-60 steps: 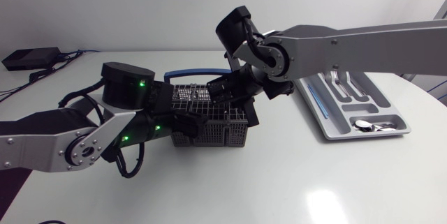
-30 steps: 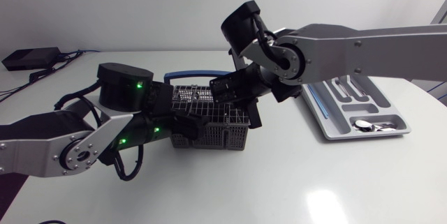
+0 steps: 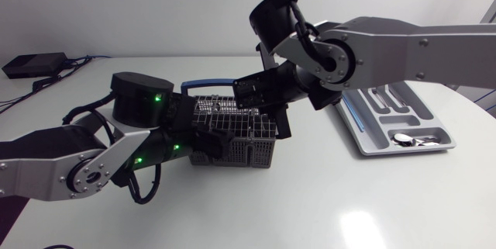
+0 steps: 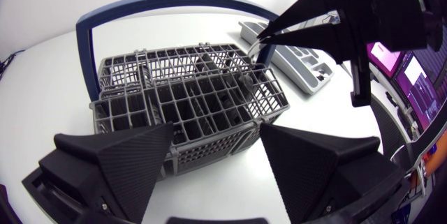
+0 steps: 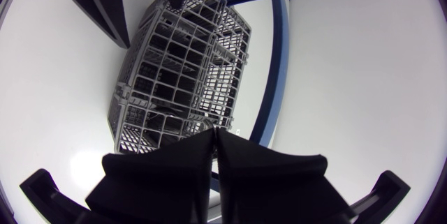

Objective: Unload the cutlery basket into the drawer organizer.

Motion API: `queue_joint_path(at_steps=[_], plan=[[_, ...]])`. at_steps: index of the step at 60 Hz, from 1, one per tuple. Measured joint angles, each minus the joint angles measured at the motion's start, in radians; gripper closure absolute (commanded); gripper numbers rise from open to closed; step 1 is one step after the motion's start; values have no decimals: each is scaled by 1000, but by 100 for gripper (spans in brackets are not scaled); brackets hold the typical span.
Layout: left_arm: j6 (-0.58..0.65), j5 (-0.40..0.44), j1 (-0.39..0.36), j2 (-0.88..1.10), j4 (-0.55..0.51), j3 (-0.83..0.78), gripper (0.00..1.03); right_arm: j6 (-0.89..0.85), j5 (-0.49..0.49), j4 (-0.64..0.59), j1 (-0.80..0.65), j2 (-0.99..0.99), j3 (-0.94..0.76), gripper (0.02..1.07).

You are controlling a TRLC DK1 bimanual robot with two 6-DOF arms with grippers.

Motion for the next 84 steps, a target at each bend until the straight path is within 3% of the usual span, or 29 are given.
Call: queue_joint_path(at_steps=[48, 84], plan=[[0, -21, -17, 0, 0, -3, 17, 34, 23, -10, 26, -77, 0, 101], [0, -47, -29, -31, -29, -2, 17, 120, 17, -121, 47, -251, 19, 101]])
